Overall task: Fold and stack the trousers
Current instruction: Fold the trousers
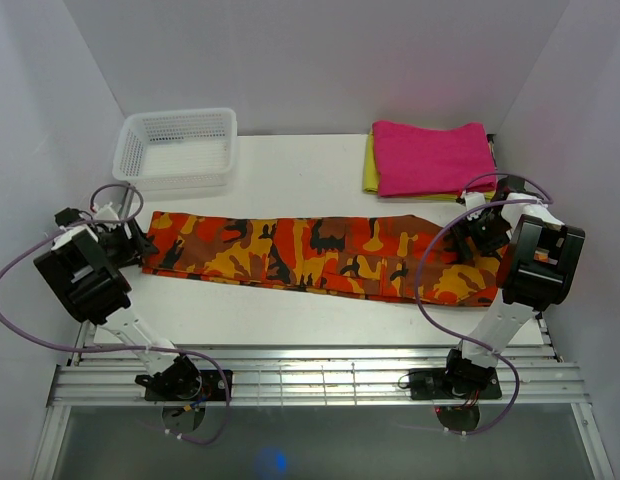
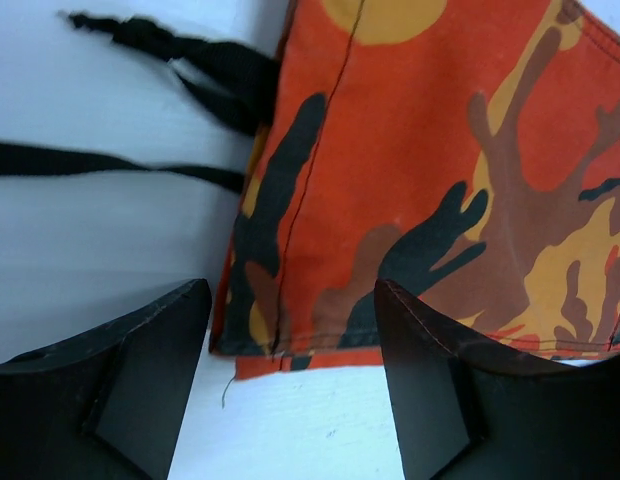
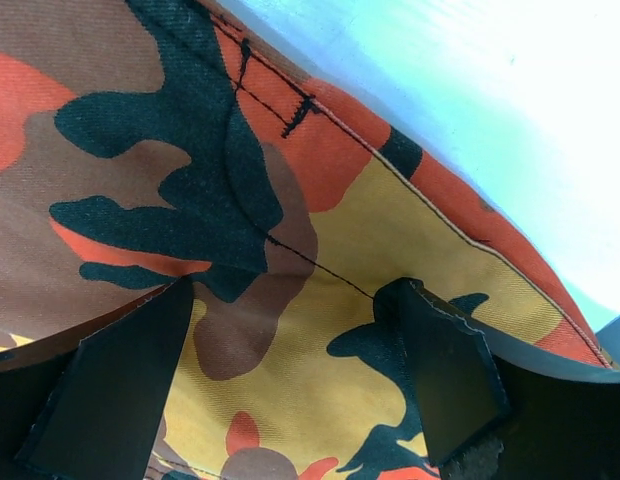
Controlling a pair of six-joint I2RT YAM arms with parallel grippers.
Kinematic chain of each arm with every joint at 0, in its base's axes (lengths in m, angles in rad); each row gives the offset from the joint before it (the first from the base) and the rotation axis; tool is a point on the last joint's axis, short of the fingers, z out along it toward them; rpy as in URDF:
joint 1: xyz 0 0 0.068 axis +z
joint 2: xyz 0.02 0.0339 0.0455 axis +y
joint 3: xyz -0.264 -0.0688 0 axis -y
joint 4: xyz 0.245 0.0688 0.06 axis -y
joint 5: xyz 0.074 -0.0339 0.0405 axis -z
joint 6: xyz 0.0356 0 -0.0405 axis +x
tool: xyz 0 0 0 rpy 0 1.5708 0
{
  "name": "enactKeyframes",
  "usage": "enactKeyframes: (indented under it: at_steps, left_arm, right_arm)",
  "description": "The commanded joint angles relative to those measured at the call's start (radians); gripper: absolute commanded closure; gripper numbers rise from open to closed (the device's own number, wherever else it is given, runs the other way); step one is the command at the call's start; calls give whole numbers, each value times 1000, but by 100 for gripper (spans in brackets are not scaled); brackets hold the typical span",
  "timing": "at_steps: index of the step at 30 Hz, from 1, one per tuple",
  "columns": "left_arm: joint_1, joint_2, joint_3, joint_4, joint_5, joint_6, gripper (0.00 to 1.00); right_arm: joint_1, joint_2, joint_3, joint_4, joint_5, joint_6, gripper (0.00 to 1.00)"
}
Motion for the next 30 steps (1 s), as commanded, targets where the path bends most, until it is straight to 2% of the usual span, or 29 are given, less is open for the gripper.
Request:
enactKeyframes:
  at_steps: [1,3,6,10,11,13,14,23,30]
  left_arm:
    - [-57,106,-71,40,-62,-39,21]
    - [-80,117,-68,49,-76,-48,23]
    - [-95,144,-57,41,-72,-71,33]
    - [-97,144,-37,32,-61,-88,61]
    - [-95,123,-36,35,-64,-93,74]
    - [-87,94,-28,32,-62,-96,86]
    - [-74,60,-14,28,-59,-97,99]
    - [77,-24,170,-137,-16,8,100]
    - [86,-70,178,-203,-30,150,100]
  right_arm:
    - [-8,8,35,-58,-8,3,11]
    - [-6,10,35,-60,-14,6,11]
    - [-6,16,34,-60,-20,11,11]
    - [-6,17,31,-57,-22,11,10]
    - [-6,16,31,-57,-23,11,10]
    - [-6,16,29,-60,-29,14,10]
    - [-6,13,29,-62,-32,16,10]
    - [-6,-30,12,-86,-86,13,9]
    - [-6,-39,26,-111,-120,6,9]
